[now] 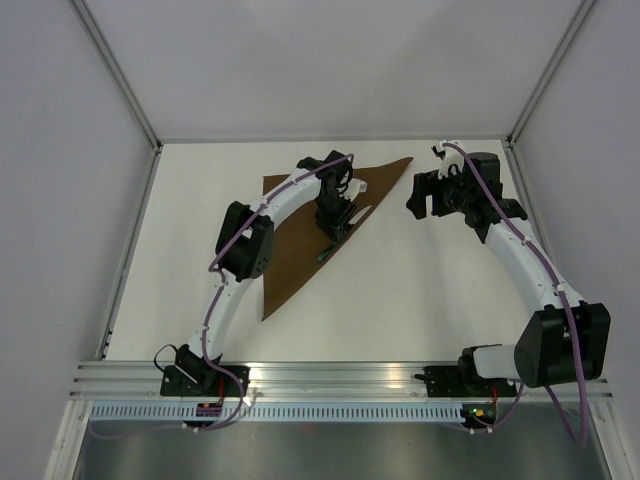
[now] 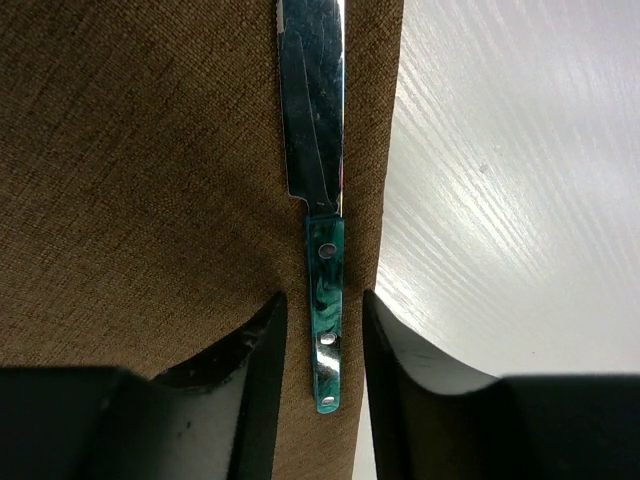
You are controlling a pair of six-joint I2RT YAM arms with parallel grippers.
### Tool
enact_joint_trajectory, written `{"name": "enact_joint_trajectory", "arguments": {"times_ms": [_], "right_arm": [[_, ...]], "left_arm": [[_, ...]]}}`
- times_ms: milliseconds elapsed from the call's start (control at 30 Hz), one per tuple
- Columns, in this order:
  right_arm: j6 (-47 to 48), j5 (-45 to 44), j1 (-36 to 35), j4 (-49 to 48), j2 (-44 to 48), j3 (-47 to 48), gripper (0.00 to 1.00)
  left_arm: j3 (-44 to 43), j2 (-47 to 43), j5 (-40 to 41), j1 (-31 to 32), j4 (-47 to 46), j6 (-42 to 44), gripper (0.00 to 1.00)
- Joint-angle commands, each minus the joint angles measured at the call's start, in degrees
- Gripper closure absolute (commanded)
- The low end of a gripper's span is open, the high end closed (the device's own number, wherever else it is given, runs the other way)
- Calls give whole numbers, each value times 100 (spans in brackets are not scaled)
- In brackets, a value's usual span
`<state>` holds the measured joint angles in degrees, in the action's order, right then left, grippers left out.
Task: Fold the napkin, place the utensils inside, and roll it up
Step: Place the utensil onto the napkin, then fold the napkin
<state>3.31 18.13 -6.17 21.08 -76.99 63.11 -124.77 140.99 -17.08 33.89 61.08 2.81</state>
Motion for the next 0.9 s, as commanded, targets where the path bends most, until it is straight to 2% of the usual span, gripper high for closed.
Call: {"name": "enact_joint_trajectory", "arguments": {"times_ms": [0, 100, 300, 400, 467, 500, 700, 733, 867], "right_arm": [[64, 41, -7, -34, -27, 35, 12], [64, 50, -7, -34, -35, 35, 12], [91, 112, -50, -43, -123, 61, 12], [362, 112, -225, 19, -202, 183, 12], [651, 16, -410, 1, -237, 202, 13], [732, -107, -533, -25, -246, 175, 13], [1091, -467, -1867, -578, -123, -482, 19], [1162, -773, -2383, -692, -88, -580, 19], [1409, -1653, -3888, -1228, -254, -835, 21]], "left_arm": [[-197, -256, -111, 39, -61, -193, 58], [-206, -388, -103, 48, -131, -219, 52], [-153, -897, 108, 48, -377, -544, 49], [75, -1309, 275, 21, -596, -851, 48], [522, -1617, 451, -40, -886, -1080, 47], [689, -2019, 564, -75, -974, -1281, 47], [2558, -3962, 1180, -786, -1677, -2248, 48], [2780, -4618, 1224, -883, -1765, -2354, 48], [3450, -5879, 1462, -1253, -1959, -2680, 44]]}}
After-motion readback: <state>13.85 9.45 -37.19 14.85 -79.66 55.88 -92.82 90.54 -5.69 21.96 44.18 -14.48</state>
